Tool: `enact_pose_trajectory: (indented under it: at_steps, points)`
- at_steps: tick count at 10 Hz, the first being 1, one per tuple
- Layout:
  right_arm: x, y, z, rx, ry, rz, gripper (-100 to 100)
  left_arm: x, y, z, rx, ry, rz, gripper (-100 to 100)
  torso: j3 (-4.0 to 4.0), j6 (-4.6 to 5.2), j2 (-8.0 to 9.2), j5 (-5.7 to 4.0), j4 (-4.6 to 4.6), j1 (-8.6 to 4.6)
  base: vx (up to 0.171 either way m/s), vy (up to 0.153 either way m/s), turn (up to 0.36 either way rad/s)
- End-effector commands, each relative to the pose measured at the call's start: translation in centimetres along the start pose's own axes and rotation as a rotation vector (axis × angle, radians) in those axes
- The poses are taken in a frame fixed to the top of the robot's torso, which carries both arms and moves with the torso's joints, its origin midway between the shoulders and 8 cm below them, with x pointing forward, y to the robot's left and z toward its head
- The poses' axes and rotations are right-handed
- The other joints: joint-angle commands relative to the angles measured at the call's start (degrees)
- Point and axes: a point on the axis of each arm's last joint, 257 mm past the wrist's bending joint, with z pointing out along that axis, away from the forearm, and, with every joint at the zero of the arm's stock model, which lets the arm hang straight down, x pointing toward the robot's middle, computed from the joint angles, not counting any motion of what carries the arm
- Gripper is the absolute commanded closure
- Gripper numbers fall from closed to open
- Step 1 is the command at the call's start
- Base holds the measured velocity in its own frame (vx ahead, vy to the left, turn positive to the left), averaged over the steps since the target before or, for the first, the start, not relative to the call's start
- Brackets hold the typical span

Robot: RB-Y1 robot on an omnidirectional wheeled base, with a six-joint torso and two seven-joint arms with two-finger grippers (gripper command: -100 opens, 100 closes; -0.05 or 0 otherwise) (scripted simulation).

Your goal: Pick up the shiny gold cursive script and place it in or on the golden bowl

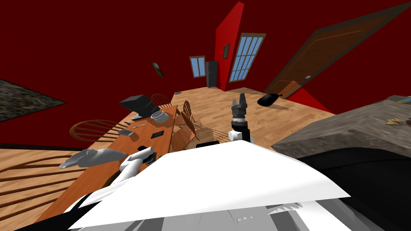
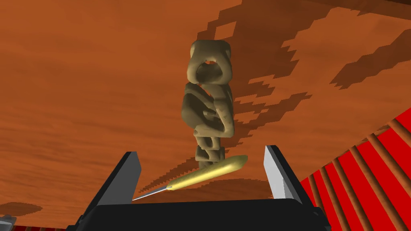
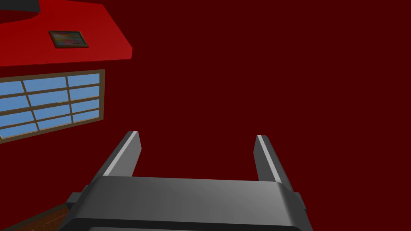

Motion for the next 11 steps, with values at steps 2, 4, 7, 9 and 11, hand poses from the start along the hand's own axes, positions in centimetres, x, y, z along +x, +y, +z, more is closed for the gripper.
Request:
enact_pose_trajectory:
  at_steps: [2, 4, 7, 9, 11]
  points:
    - [0.0, 0.0, 0.0, 0.000, 0.000, 0.000, 0, 0.9, 1.1, 1.1, 0.001, 0.001, 0.004, -100, -0.01, -0.01, -0.02, 0.03, 0.00, 0.12, 0.029, 0.045, 0.019]
    - [0.0, 0.0, 0.0, 0.000, 0.000, 0.000, 0, 1.0, 1.4, 1.3, 0.000, 0.001, 0.005, -100, -0.06, -0.01, -0.11, 0.06, -0.02, 0.28, 0.033, 0.052, 0.008]
    - [0.0, 0.0, 0.0, 0.000, 0.000, 0.000, 0, 1.1, 1.5, 1.4, -0.001, 0.002, 0.005, 100, 0.01, 0.02, -0.01, -0.02, 0.02, 0.09, 0.000, 0.000, 0.000]
    - [0.0, 0.0, 0.0, 0.000, 0.000, 0.000, 0, 1.2, 1.5, 1.4, -0.001, 0.002, 0.006, 100, 0.03, -0.02, 0.03, -0.03, 0.03, 0.07, 0.000, 0.000, 0.000]
    - [0.0, 0.0, 0.0, 0.000, 0.000, 0.000, 0, 0.5, 0.5, 0.5, 0.001, 0.000, 0.002, 100, 0.03, -0.02, 0.04, -0.02, 0.03, 0.08, -0.017, -0.028, -0.011]
